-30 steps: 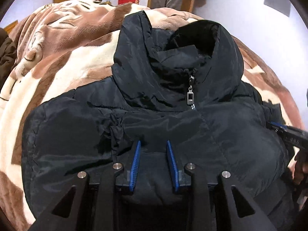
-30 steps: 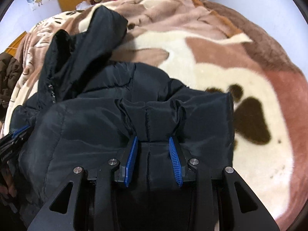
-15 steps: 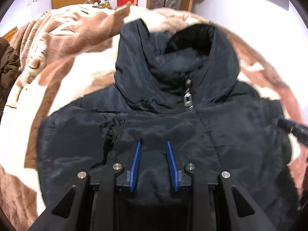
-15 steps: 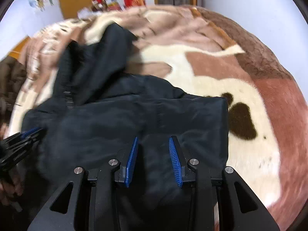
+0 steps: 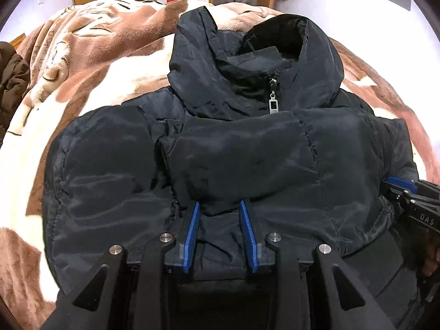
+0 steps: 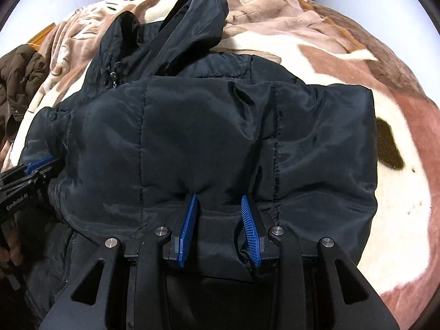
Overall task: Fold large clothes
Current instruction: 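Fold the hem up toward the collar with both tools and release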
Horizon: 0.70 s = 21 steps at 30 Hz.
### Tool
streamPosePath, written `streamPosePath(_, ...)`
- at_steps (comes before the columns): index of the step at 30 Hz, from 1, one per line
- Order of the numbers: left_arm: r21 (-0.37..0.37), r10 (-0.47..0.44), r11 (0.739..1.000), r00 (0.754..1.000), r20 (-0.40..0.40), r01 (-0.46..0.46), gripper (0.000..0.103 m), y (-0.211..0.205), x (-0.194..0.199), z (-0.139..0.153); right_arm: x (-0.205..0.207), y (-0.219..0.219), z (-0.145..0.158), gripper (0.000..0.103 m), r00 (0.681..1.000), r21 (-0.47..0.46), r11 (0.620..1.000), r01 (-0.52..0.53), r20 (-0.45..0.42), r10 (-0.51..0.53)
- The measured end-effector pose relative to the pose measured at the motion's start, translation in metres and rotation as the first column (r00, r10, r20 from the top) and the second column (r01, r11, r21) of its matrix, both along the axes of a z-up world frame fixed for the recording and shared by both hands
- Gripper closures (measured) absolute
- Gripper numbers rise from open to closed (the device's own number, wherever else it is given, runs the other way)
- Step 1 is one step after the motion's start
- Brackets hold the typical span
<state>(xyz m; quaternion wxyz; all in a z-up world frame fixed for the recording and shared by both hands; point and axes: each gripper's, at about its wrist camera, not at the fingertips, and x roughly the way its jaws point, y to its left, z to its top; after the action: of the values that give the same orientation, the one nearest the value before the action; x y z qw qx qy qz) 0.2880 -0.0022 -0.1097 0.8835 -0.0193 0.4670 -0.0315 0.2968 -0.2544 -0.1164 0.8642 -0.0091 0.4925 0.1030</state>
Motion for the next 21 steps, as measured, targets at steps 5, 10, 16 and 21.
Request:
streamPosePath(5, -0.025, 0.016, 1.000, 0.999, 0.049, -0.015, 0.070, 0.014, -0.011, 0.033, -0.005, -0.005, 0.039, 0.069, 0.995, 0.062, 0.998, 0.004, 0.099, -0.010)
streamPosePath(10, -0.001, 0.088, 0.996, 0.996, 0.010, -0.087, 0.069, 0.038, 0.014, 0.020, 0.029, 0.004, 0.028, 0.069, 0.998, 0.058, 0.998, 0.013, 0.052, -0.017)
streamPosePath(16, 0.042, 0.085, 0.995, 0.996, 0.010, -0.086, 0.066, 0.030, 0.019, 0.000, 0.041, 0.009, 0.004, 0.069, 1.000, 0.036, 0.999, 0.006, 0.009, -0.007)
streamPosePath(21, 0.039, 0.094, 0.995, 0.995, -0.008, -0.094, 0.066, 0.031, 0.018, 0.011, 0.032, 0.000, 0.022, 0.069, 1.000, 0.047, 0.999, 0.021, 0.011, -0.021)
